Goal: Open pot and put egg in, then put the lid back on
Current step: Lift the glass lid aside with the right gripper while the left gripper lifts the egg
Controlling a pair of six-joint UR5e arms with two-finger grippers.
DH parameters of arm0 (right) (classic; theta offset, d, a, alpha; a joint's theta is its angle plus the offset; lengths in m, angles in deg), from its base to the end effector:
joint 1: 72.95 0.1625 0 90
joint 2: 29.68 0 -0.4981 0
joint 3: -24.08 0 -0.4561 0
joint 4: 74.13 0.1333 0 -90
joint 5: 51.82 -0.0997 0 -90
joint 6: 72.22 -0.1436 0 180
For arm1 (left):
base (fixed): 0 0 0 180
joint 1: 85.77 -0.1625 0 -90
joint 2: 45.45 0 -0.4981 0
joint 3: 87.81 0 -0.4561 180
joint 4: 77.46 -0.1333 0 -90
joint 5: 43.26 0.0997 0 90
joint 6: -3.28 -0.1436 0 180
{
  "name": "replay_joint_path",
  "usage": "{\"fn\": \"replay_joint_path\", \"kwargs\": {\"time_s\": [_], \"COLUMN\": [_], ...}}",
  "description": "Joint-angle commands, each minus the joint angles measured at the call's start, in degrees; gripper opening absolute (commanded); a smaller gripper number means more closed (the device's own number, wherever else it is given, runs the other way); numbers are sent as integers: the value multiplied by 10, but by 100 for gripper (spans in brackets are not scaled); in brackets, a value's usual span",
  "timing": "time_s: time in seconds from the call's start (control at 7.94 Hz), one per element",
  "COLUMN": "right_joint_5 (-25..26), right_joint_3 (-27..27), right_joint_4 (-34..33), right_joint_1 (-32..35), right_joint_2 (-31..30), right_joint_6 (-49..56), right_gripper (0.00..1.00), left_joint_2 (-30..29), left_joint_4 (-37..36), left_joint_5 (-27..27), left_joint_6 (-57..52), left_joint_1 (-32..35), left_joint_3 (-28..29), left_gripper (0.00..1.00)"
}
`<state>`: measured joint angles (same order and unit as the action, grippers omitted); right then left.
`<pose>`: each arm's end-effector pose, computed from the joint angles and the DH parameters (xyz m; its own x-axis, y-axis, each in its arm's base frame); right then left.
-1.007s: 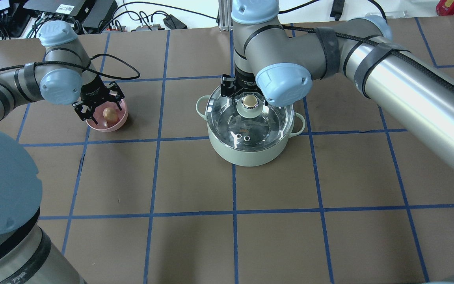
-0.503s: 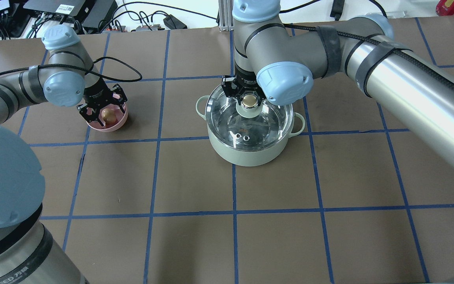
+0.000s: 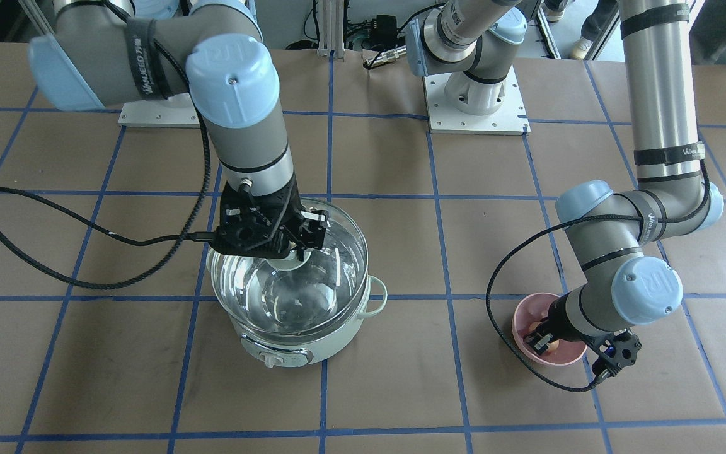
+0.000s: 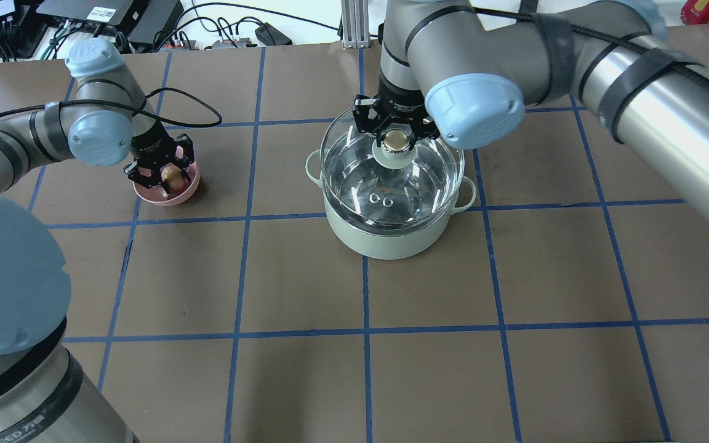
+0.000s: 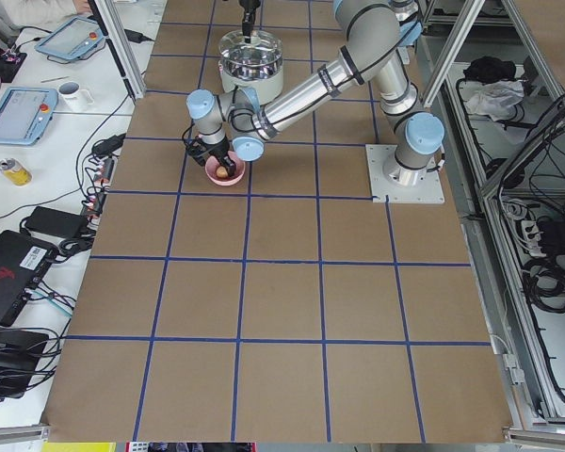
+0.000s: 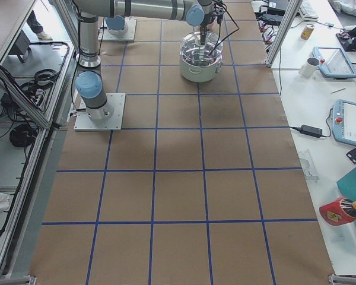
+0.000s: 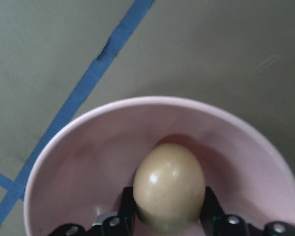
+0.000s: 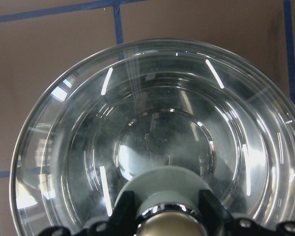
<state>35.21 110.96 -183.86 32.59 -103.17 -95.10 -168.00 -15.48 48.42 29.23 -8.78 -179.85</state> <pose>0.3232 -0.6369 0.4029 -0.9886 0.1207 -0.0904 0.1282 0.9884 -0.0817 0.0377 -0.7365 0.1694 -0.7785 -0.6230 -0.0763 -0.6276 0.7733 0.0901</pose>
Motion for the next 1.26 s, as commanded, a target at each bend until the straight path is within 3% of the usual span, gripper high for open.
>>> {"fn": "replay_joint_path", "kwargs": {"time_s": [0.0, 0.25, 0.38, 0.76, 1.13], "right_joint_5": [-42, 19, 24, 24, 51], "right_joint_3": [0, -6, -7, -10, -10], "right_joint_4": [98, 130, 141, 168, 175], "right_joint_1": [-96, -167, -194, -232, -232], "right_joint_2": [-80, -117, -123, -140, -149], "right_joint_6": [77, 177, 226, 272, 290], "right_gripper": [0, 0, 0, 0, 0], "left_joint_2": [10, 14, 29, 140, 149], "left_joint_4": [1, 2, 9, 130, 177], "left_joint_5": [2, 3, 4, 3, 5], "left_joint_6": [-10, -19, -26, -26, -12], "left_joint_1": [0, 0, 0, 11, 133], "left_joint_3": [2, 2, 2, 9, 68], "left_gripper": [0, 0, 0, 0, 0]}}
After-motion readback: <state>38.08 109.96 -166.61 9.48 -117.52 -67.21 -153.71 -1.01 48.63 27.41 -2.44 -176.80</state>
